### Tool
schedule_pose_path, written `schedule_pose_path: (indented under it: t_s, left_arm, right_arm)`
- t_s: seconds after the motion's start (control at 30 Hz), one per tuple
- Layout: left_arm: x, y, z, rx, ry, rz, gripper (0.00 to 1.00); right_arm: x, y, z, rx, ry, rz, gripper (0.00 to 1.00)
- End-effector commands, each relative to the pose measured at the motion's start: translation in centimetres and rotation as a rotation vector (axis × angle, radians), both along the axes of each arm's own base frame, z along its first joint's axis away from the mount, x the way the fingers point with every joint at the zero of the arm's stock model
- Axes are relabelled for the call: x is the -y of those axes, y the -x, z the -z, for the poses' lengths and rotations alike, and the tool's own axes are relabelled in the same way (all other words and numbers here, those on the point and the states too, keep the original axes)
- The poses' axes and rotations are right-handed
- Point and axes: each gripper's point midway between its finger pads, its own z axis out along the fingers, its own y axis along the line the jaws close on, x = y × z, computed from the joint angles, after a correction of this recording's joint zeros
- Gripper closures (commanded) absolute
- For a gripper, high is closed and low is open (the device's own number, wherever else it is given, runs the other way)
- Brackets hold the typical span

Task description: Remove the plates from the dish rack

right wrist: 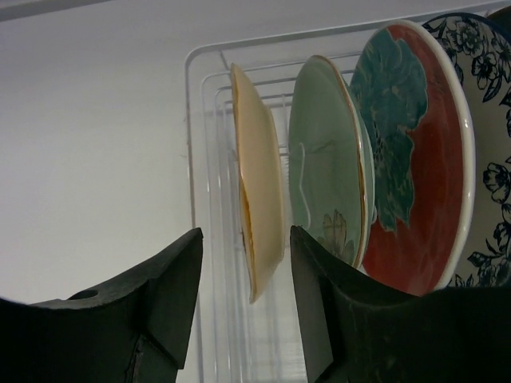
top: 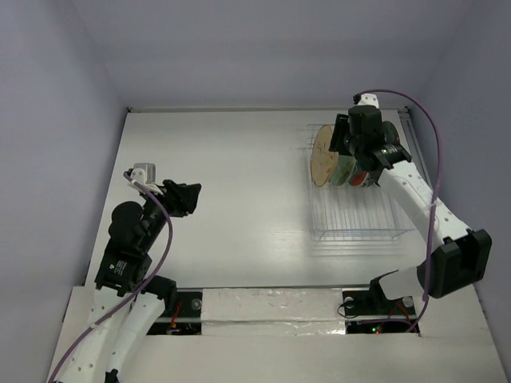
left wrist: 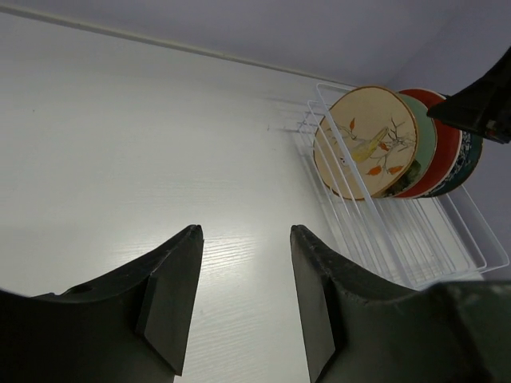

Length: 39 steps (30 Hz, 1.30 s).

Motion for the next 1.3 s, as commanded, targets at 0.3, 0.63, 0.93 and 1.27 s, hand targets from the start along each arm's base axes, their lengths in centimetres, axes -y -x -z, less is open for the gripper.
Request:
schedule_pose_path:
  t_s: [0.3,0.63,0.93,1.27]
  left_arm:
    - [0.0,0.1,-0.9,0.044,0.007,-0.001,0.55]
    - [-0.1,0.2,-1.1,0.052,0.006,-0.004,0.54]
    - [-0.2,0.3,-1.2,0.057,0.011,-0.007,0.54]
    - [-0.4,0.2,-1.1,0.052,0.012,-0.018,0.54]
  right_arm:
    - [0.9,-3.9,3.0,-0.075,0.171,0.102,0.54]
    - [0.9,-4.6,1.7,-0.069,0.314,0.156,0.94]
    - [0.8,-4.4,-4.0,0.021,0.408,0.193,1.00]
    - [1.8,-1.2,-12.3,0.171,0.339,0.236,1.00]
